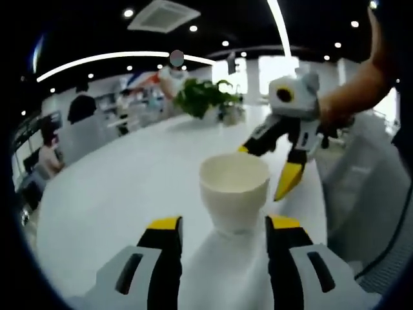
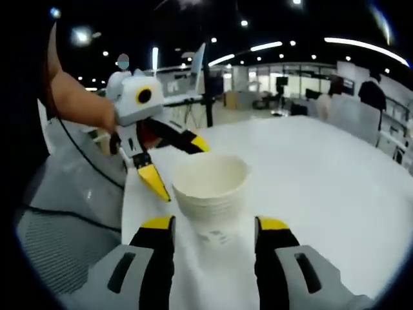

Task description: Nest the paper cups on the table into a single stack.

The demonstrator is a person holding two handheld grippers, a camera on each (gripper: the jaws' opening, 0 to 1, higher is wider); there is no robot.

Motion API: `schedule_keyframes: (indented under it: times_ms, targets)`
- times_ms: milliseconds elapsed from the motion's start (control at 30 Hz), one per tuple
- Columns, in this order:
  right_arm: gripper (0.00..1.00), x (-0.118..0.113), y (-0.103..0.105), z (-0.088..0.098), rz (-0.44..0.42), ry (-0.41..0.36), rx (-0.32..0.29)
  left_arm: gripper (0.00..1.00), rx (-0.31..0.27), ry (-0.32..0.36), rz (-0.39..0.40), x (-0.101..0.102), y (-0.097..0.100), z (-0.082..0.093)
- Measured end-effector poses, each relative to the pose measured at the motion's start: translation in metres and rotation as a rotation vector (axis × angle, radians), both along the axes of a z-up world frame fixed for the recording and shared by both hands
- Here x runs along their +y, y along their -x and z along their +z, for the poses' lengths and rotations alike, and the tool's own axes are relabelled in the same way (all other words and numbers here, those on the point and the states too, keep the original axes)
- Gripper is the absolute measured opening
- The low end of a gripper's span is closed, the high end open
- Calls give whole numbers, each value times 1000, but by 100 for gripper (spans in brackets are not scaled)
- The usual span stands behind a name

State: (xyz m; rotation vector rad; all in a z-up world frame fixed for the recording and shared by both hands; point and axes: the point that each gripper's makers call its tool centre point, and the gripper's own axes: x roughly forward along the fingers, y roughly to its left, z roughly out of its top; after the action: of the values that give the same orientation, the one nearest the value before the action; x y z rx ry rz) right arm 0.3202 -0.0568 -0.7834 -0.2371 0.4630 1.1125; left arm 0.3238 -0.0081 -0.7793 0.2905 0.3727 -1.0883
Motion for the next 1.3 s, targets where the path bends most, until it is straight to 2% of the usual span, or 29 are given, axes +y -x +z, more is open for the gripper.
schedule_keyframes:
  times_ms: [133, 233, 300, 367, 600, 767, 967, 1200, 1300]
  targets:
    - [43, 1, -4, -7, 7, 12, 12, 47, 21, 4, -16, -8, -4, -4]
    - [42, 8, -2, -12, 25, 16, 17, 42, 26, -9, -28, -13, -5, -5]
    - [38, 13, -3, -13, 34, 11, 20, 40, 26, -14, -35, -16, -5, -6]
    - [35, 15, -5, -12, 40, 23, 8, 35, 24, -31, -55, -17, -4, -8]
    - [35, 15, -21, 1, 55, -7, 1, 34, 26, -6, -35, -13, -19, 3]
    - [35, 17, -43, 5, 63, -8, -4, 33, 20, -12, -36, -13, -41, 7]
    - [35, 18, -79, 6, 60, -7, 3, 33, 3, -34, -49, -12, -74, 11]
    - [35, 18, -129, 13, 53, 4, -5, 32, 7, -27, -49, -12, -128, 16]
    - [35, 17, -145, 12, 54, 15, -6, 32, -4, -34, -57, -13, -143, 16]
